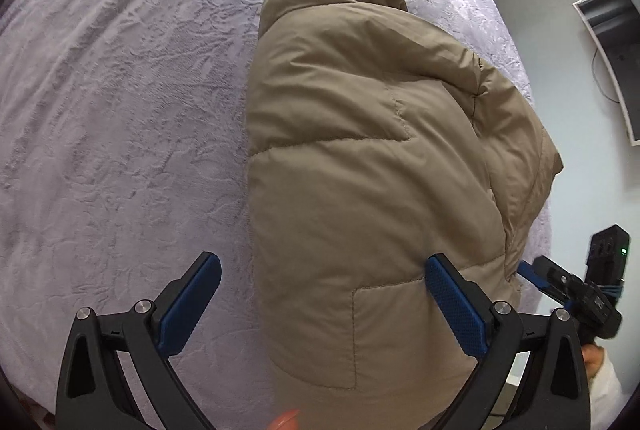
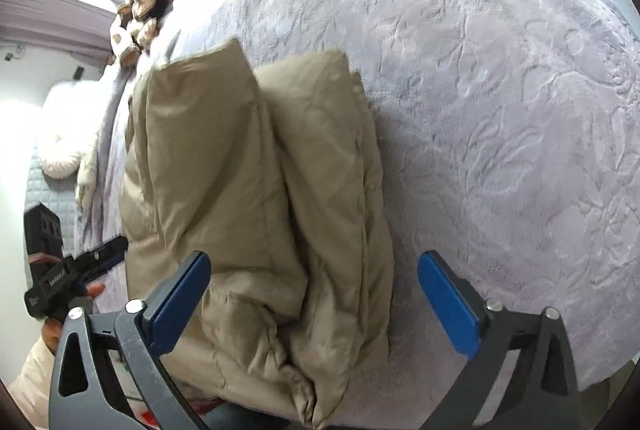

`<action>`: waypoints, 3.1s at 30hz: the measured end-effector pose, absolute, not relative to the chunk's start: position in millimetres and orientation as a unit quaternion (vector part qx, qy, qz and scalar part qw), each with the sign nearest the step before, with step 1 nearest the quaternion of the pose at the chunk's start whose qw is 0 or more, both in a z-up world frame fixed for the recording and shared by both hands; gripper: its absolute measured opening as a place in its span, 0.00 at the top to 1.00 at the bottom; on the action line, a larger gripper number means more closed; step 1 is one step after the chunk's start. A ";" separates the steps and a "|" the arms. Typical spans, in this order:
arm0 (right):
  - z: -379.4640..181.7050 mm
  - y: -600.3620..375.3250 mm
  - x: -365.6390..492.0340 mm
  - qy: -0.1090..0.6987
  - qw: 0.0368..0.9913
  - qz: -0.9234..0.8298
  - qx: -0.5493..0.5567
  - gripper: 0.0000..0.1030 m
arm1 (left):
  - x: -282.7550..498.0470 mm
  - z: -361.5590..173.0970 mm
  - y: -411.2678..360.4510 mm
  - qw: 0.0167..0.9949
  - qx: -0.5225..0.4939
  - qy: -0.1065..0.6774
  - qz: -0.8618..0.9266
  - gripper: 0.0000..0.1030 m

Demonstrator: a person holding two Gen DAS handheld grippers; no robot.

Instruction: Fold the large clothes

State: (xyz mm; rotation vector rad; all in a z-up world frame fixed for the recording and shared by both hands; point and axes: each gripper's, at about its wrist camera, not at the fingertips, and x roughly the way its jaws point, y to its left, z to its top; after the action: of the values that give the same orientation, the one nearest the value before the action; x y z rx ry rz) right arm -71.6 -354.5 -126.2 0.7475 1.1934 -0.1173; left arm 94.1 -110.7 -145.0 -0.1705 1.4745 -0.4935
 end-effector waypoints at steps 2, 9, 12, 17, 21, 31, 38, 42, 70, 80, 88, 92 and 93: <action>-131.0 -358.7 -68.8 0.541 0.762 -0.050 0.352 0.00 | 98.6 -151.3 -107.4 0.694 -0.099 0.672 -0.240 0.00; -149.5 -373.6 -47.1 0.558 0.735 -0.002 0.386 0.00 | 117.7 -180.3 -92.6 0.629 -0.187 0.691 -0.303 0.00; -152.6 -377.4 -34.2 0.565 0.728 0.018 0.387 0.00 | 123.6 -189.8 -85.3 0.614 -0.215 0.689 -0.318 0.00; -171.6 -377.0 -16.0 0.589 0.713 0.040 0.378 0.00 | 133.1 -209.0 -82.4 0.588 -0.226 0.694 -0.348 0.00; -193.3 -378.0 -5.4 0.594 0.696 0.067 0.398 0.00 | 139.5 -223.3 -91.0 0.576 -0.230 0.697 -0.359 0.00; -228.2 -379.2 24.3 0.571 0.664 0.147 0.460 0.00 | 137.4 -249.1 -119.9 0.560 -0.251 0.701 -0.363 0.00; -238.8 -373.6 33.2 0.577 0.653 0.138 0.472 0.00 | 118.6 -233.9 -141.4 0.603 -0.215 0.692 -0.334 0.00; -235.7 -373.4 30.5 0.579 0.646 0.124 0.480 0.18 | 110.2 -217.1 -150.4 0.636 -0.188 0.679 -0.316 0.09; -144.2 -286.7 32.2 0.508 0.687 0.159 0.494 0.53 | 159.5 -121.6 -64.7 0.718 -0.130 0.597 -0.333 0.21; -161.7 -170.3 127.0 0.504 0.684 0.182 0.496 0.53 | 231.7 -117.8 77.1 0.747 -0.127 0.586 -0.289 0.21; -195.9 -118.0 200.6 0.526 0.681 0.182 0.476 0.53 | 276.4 -178.3 128.4 0.747 -0.135 0.604 -0.245 0.18; -219.3 -114.2 214.4 0.551 0.677 0.147 0.466 0.47 | 279.9 -209.7 144.4 0.742 -0.158 0.606 -0.238 0.11; -221.3 -116.3 213.5 0.553 0.675 0.141 0.467 0.43 | 279.5 -212.1 147.2 0.742 -0.161 0.605 -0.238 0.10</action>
State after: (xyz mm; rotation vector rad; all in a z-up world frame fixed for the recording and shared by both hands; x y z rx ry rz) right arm 213.5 -116.3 -221.3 1.0512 1.2436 0.3173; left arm 279.5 147.2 -212.1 -0.3521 1.3266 -0.5221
